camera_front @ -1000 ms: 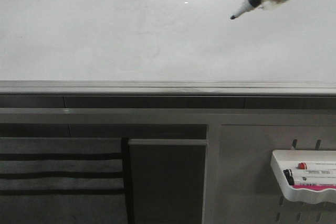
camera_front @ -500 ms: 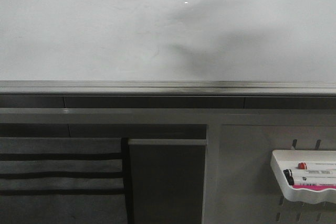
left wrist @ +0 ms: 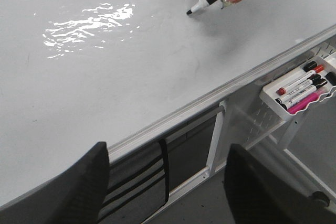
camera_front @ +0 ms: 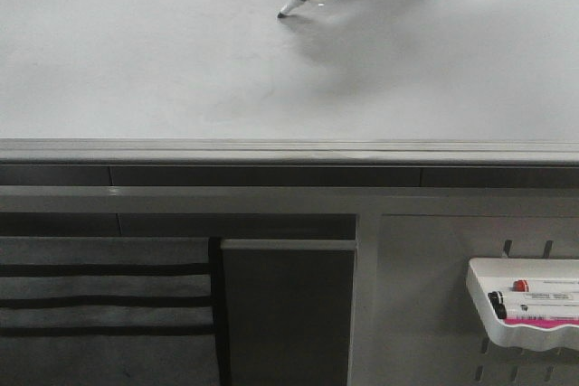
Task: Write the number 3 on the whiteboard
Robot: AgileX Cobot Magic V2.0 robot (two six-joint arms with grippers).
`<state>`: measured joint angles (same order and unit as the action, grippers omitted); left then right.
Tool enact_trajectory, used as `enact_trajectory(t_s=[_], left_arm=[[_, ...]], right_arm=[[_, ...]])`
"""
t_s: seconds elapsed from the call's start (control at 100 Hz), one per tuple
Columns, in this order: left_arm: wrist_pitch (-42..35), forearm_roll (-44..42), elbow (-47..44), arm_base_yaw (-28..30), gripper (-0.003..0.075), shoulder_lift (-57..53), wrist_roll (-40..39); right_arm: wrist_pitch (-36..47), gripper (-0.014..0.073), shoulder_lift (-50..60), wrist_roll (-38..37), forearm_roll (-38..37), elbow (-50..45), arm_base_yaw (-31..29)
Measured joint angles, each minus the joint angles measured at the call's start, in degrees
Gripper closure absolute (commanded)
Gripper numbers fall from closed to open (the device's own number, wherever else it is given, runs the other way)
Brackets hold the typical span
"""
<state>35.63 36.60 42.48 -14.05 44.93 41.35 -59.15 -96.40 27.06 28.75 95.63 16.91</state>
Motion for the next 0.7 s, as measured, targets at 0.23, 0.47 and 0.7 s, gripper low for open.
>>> enact_trajectory(t_s=[0.23, 0.47, 0.7], left_arm=[[-0.11, 0.00, 0.00, 0.00, 0.0281, 0.00, 0.00], [-0.21, 0.00, 0.00, 0.00, 0.0281, 0.00, 0.00], [-0.21, 0.00, 0.00, 0.00, 0.0281, 0.00, 0.00]], right_arm=[[-0.08, 0.0594, -0.22, -0.51, -2.32, 0.33, 0.00], [-3.87, 0.0594, 0.30, -1.13, -3.50, -1.14, -1.56], [-1.20, 0.0594, -1.33, -0.78, -1.38, -3.37, 1.09]])
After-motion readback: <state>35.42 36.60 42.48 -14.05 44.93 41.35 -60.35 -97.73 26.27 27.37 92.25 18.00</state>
